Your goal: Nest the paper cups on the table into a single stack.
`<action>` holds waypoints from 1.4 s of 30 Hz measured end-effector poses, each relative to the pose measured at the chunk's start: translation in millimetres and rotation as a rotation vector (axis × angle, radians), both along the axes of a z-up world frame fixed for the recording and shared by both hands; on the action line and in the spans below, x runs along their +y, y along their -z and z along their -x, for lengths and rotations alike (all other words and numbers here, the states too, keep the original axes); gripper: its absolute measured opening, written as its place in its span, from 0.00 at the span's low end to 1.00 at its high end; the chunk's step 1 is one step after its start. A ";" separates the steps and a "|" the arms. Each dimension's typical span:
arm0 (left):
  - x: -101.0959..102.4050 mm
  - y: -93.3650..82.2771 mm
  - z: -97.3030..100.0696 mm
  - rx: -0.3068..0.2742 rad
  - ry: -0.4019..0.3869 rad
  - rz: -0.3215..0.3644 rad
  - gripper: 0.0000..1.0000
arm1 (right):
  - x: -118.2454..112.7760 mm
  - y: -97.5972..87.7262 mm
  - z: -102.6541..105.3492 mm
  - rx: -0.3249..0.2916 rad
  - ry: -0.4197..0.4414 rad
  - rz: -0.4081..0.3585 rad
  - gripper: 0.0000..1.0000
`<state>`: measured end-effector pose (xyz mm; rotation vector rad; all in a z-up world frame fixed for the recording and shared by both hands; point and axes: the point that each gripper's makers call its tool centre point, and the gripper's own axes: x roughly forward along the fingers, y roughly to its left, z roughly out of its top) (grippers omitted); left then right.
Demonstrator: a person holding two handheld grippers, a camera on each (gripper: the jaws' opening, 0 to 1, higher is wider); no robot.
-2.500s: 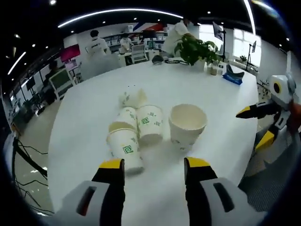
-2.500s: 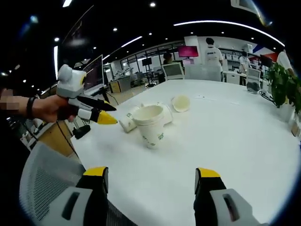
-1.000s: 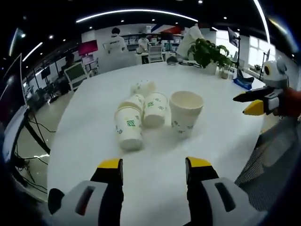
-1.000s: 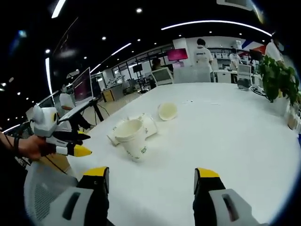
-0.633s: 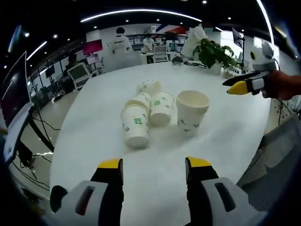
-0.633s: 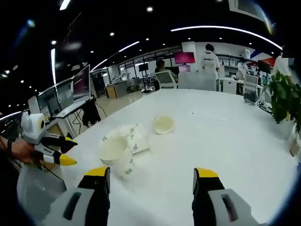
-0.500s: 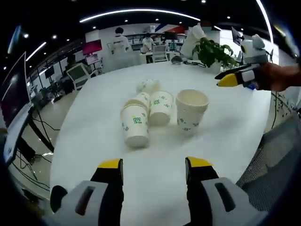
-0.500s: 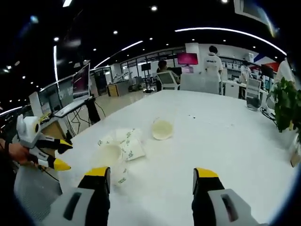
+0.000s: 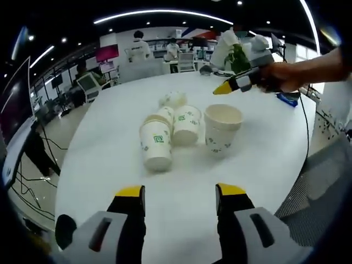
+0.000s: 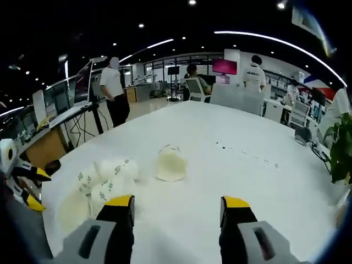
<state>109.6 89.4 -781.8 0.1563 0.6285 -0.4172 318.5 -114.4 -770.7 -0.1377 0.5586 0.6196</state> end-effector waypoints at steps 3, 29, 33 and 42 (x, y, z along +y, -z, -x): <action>1.4 0.8 -0.3 0.000 -0.007 0.007 0.49 | 6.7 5.7 -12.4 0.001 0.013 -0.015 0.59; -2.7 6.5 3.7 0.016 0.022 0.000 0.46 | 59.9 54.1 -82.4 0.016 0.003 -0.036 0.48; 1.6 7.3 3.2 0.022 0.001 0.005 0.46 | 69.6 57.9 -92.9 0.015 0.022 -0.069 0.42; 2.6 8.8 3.3 0.034 -0.007 0.007 0.44 | 81.7 70.5 -110.1 0.054 0.042 -0.097 0.09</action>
